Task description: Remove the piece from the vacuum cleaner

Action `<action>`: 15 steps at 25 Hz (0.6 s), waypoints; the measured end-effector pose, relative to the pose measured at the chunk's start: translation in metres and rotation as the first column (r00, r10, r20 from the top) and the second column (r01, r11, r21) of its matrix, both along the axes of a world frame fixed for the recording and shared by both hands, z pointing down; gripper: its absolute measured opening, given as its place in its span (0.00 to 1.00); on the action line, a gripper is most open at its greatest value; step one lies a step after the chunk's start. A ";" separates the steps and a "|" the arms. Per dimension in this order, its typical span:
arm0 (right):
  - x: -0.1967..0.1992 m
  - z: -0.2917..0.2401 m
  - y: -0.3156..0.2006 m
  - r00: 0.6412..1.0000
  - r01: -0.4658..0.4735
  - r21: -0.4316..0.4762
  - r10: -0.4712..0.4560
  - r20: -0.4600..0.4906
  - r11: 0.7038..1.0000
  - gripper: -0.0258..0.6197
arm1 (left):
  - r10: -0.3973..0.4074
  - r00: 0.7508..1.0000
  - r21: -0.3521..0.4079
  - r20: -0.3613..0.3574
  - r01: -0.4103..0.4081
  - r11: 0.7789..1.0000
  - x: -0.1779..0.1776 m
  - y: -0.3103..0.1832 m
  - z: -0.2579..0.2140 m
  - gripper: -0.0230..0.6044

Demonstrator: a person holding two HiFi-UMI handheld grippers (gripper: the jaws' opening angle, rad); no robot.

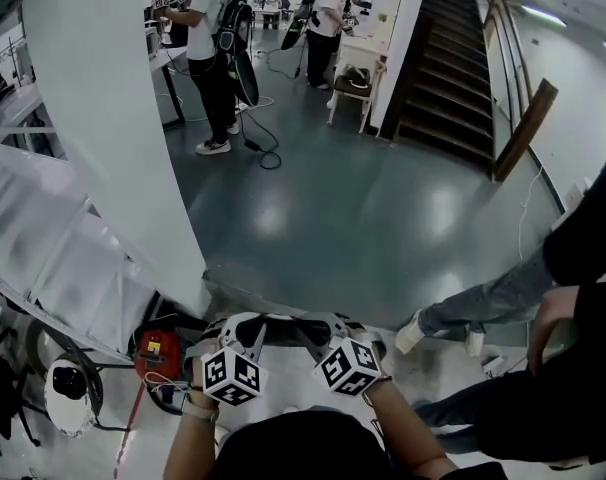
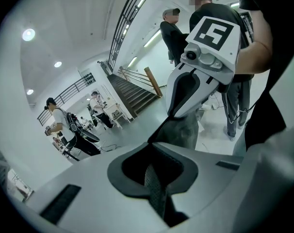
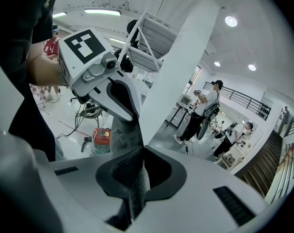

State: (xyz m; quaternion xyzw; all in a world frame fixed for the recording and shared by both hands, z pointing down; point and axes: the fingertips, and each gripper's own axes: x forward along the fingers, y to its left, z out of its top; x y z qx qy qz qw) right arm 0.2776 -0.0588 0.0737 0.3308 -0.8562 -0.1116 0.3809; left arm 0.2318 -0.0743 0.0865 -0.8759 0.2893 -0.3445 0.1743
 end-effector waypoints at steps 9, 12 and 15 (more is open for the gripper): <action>-0.014 0.003 0.003 0.999 0.041 0.007 -0.041 -0.003 0.999 0.09 | -0.047 0.999 0.011 0.006 0.047 0.999 -0.014 0.004 0.001 0.09; -0.018 0.003 0.004 0.999 0.052 0.009 -0.052 -0.008 0.999 0.09 | -0.062 0.998 0.007 0.004 0.062 0.998 -0.018 0.004 0.001 0.09; -0.020 0.004 0.003 0.998 0.055 0.009 -0.055 -0.009 0.998 0.09 | -0.069 0.998 0.004 0.002 0.069 0.998 -0.020 0.004 0.002 0.09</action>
